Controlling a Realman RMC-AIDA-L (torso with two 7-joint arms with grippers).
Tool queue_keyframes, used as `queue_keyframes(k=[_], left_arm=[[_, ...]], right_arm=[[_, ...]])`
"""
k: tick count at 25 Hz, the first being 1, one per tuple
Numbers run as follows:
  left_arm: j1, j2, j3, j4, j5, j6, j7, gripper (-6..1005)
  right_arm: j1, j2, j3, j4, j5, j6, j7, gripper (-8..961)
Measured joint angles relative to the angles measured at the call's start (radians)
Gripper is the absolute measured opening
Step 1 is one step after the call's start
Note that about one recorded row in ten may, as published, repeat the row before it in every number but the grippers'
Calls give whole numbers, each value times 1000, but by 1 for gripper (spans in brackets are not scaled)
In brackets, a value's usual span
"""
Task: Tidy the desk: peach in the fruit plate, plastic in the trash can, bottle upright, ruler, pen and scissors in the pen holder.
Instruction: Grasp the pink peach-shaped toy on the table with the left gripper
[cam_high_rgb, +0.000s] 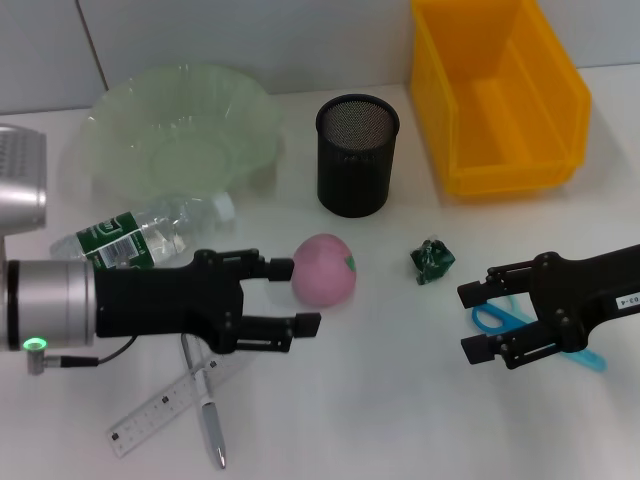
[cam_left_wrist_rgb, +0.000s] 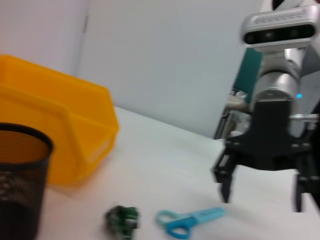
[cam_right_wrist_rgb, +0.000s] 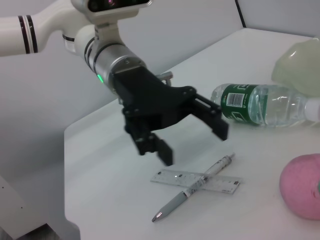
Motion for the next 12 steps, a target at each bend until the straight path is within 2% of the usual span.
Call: queue_keyframes(k=[2, 3, 5, 9, 10, 11, 12], left_arm=[[-1, -6, 1, 13, 8, -31, -1, 828], [-4, -17, 18, 37, 25, -98, -2, 828], [-7, -19, 30, 45, 27, -127, -2, 828], [-51, -21, 155, 51, 22, -299, -4, 828], [-51, -21, 155, 51, 22, -299, -4, 828], [-71, -21, 224, 52, 23, -383, -10, 828], [-71, -21, 224, 52, 23, -383, -10, 828]], right_arm=[[0, 0, 0, 0, 0, 0, 0, 811], [0, 0, 0, 0, -1, 1, 2, 811], [0, -1, 0, 0, -1, 2, 5, 810], [-1, -3, 0, 0, -2, 3, 14, 808], [-1, -3, 0, 0, -2, 3, 16, 808], [-2, -3, 0, 0, -2, 4, 18, 807], [-2, -3, 0, 0, -2, 4, 18, 807]])
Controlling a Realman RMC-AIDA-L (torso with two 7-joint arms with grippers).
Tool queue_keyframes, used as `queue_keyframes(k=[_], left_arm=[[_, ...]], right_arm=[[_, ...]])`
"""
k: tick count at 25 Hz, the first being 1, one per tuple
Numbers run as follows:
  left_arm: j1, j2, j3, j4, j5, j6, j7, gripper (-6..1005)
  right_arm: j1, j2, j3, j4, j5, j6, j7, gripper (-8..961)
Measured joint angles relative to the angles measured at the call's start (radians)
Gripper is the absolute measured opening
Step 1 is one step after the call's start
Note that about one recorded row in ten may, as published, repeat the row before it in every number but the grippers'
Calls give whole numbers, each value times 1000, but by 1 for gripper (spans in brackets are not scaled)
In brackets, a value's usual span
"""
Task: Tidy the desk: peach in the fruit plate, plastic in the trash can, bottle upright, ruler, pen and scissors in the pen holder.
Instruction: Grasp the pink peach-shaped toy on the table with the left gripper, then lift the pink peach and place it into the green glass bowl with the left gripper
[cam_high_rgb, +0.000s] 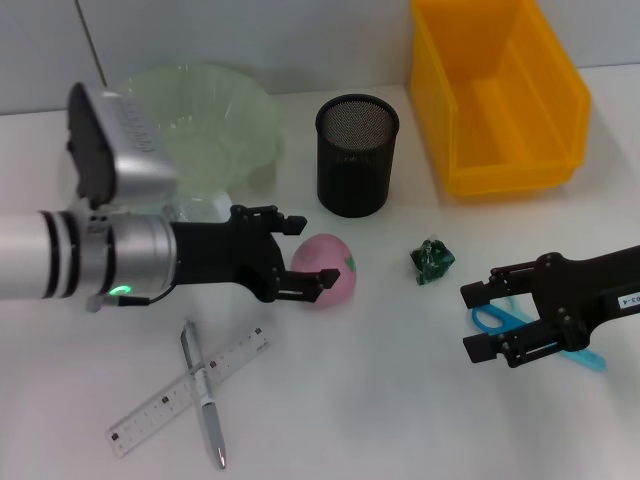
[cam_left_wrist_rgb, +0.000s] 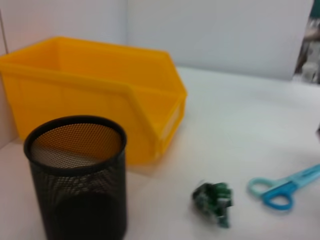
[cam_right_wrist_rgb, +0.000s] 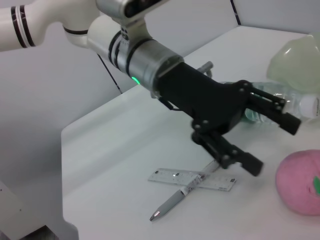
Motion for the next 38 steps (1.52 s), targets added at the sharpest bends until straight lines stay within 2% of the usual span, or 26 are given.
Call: queue_keyframes(k=[1, 12, 16, 24, 33, 35, 36, 38], left_arm=[[-13, 0, 43, 1, 3, -58, -7, 828], [-60, -2, 195, -6, 27, -207, -48, 828], [-69, -4, 228, -10, 63, -257, -82, 828], [-68, -4, 244, -8, 73, -268, -94, 828], [-61, -4, 239, 2, 67, -260, -95, 559], [-49, -2, 238, 24, 61, -251, -96, 494], [-11, 3, 230, 83, 34, -237, -96, 462], [15, 5, 221, 125, 19, -225, -96, 451]], right_arm=[[-1, 0, 0, 0, 0, 1, 3, 806], [-2, -2, 1, 0, 0, 1, 6, 802], [-2, -2, 2, 0, 0, 4, 6, 800], [0, -2, 2, 0, -2, 12, 6, 797], [4, -3, 2, 0, -8, 13, 6, 793], [4, -4, 2, 0, -8, 13, 6, 792], [3, -4, 2, 0, -9, 14, 6, 792], [2, -4, 2, 0, -9, 14, 6, 791]])
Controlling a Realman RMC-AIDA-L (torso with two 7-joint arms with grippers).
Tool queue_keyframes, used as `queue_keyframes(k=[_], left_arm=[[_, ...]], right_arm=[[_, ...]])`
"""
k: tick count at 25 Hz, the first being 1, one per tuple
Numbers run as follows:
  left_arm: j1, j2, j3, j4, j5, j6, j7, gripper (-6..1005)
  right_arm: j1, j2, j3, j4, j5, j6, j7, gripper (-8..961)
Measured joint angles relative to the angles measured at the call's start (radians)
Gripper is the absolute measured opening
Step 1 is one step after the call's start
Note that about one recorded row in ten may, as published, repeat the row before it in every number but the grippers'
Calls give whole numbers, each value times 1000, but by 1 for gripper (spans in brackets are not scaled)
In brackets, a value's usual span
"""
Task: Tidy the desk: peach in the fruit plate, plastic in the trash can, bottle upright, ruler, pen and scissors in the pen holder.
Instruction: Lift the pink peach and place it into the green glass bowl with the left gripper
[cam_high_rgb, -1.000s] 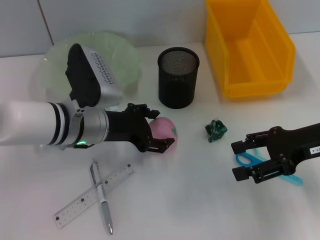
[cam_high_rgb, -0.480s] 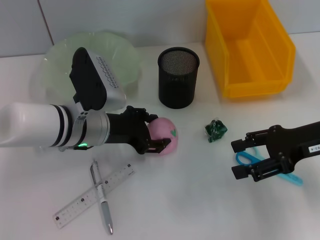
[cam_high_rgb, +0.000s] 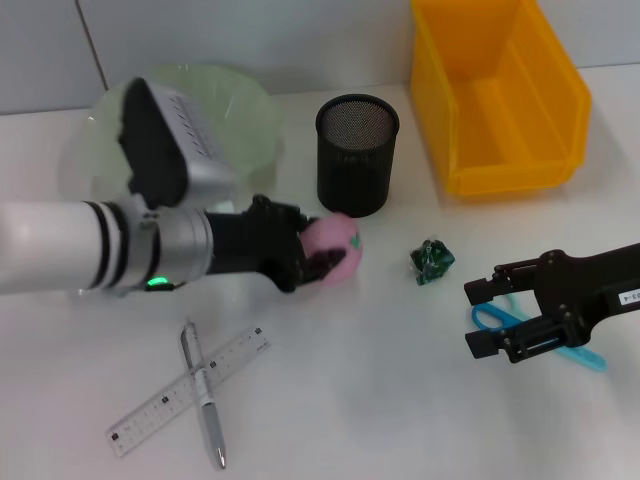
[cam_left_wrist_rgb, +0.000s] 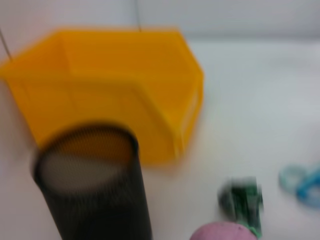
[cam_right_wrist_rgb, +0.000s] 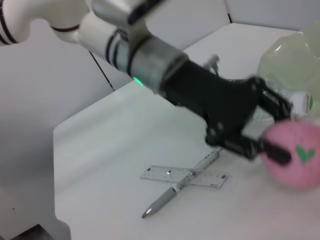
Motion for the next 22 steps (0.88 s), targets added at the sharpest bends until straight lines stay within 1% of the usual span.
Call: queue_keyframes(k=[2, 3, 4, 5, 7, 8, 9, 10, 12, 13, 14, 15, 16, 17, 18, 19, 20, 22], left_arm=[[56, 1, -33, 92, -26, 29, 2, 440], [109, 1, -66, 187, -52, 54, 9, 435], [109, 1, -66, 187, -52, 54, 9, 430], [137, 0, -82, 236, -74, 51, 19, 424], [172, -2, -96, 283, -124, -3, 53, 413], [188, -4, -102, 290, -189, -98, 98, 408], [188, -4, -102, 290, -189, -98, 98, 396], [187, -5, -103, 279, -226, -157, 122, 383], [161, -5, -103, 222, -303, -288, 175, 358], [111, -5, -101, 148, -352, -378, 212, 351], [111, -5, -101, 148, -352, -378, 212, 345], [39, -5, -104, 32, -382, -473, 235, 338], [39, -5, -104, 32, -382, -473, 235, 331], [2, -6, -107, -20, -388, -517, 236, 325], [-61, -7, -112, -117, -394, -576, 232, 318], [-61, -7, -112, -117, -394, -576, 232, 312], [-95, -7, -117, -171, -396, -597, 227, 306], [-120, -8, -124, -216, -397, -607, 224, 293]], right_arm=[[-1, 0, 1, 0, 0, 1, 0, 790], [-2, 0, 0, 0, 0, 1, 0, 789], [-2, 0, 0, 0, 0, 1, 0, 789], [-2, 0, 0, 0, 0, 1, 0, 789], [-2, 0, 0, 0, 0, 2, 0, 788], [-3, 0, 0, 0, 0, 3, 0, 787], [-3, 0, 0, 0, 0, 3, 0, 787], [-3, 2, -1, 0, 0, 3, 0, 786], [-3, 3, -1, 0, 0, 3, 0, 786], [-3, 4, -1, 0, 0, 3, -2, 785], [-3, 4, -1, 0, 0, 3, -2, 785], [-3, 5, -1, 0, 0, 3, -2, 784], [-3, 6, -1, 0, 0, 3, -2, 784], [-3, 7, -1, 0, 0, 3, -2, 784], [-2, 7, -1, 0, 0, 2, -2, 783], [-2, 7, -1, 0, 0, 2, -2, 783], [-2, 8, -2, 0, 0, 2, -2, 782], [-2, 8, -2, 0, 0, 2, -3, 781]])
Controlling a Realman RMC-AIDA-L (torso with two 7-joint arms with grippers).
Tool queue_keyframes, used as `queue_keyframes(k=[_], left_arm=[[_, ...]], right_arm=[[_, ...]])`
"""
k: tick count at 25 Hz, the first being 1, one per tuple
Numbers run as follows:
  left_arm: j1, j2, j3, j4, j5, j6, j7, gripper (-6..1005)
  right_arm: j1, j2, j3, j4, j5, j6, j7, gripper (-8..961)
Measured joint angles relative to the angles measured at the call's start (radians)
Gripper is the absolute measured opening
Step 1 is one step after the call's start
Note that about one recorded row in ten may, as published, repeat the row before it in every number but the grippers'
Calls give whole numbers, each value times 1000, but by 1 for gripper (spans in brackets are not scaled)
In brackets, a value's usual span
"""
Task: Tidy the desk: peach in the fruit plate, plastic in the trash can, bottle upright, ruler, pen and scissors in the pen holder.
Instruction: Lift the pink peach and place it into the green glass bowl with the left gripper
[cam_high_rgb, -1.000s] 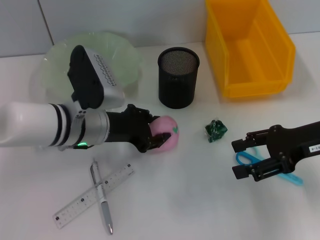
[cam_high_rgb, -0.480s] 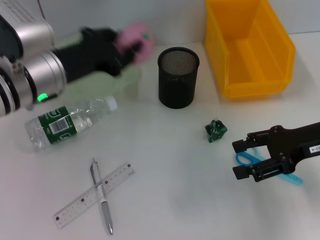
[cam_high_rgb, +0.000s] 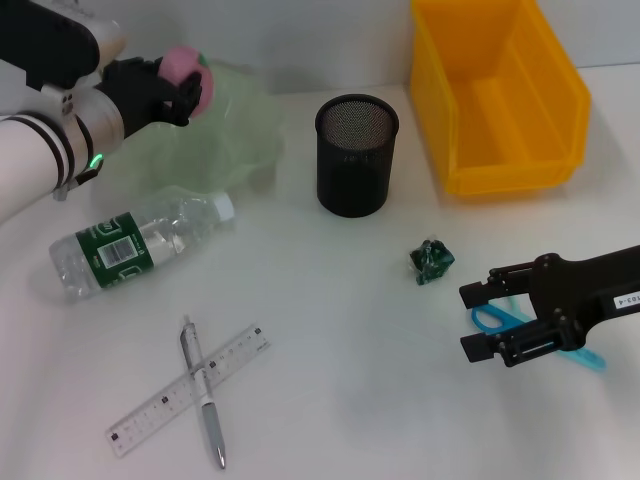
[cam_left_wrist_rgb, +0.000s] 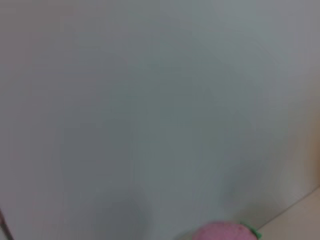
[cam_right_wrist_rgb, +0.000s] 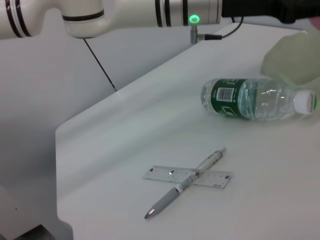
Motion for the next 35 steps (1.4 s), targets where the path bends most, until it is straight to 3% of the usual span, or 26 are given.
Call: queue_keyframes(k=[1, 6, 16, 23, 27, 32, 35], left_arm=[[4, -1, -3, -4, -2, 1, -5, 287], [21, 2, -3, 1, -10, 7, -38, 534], [34, 3, 2, 11, -13, 19, -46, 770], [61, 6, 1, 49, -14, 61, -67, 815], [117, 9, -1, 134, -12, 126, -91, 815], [181, 20, -8, 236, -2, 292, -143, 815], [207, 39, -23, 291, 26, 435, -210, 815]], right_arm=[[1, 0, 0, 0, 0, 0, -1, 781], [1, 1, 0, 0, 0, -1, -2, 779], [2, 1, 0, 0, 0, -3, -3, 775], [-2, 1, 0, 0, 0, -5, -4, 772], [-1, 1, 0, 0, 0, -7, -5, 770], [0, 1, 0, -3, 0, -9, -4, 768], [-1, 0, 0, -6, 0, -11, -3, 766]])
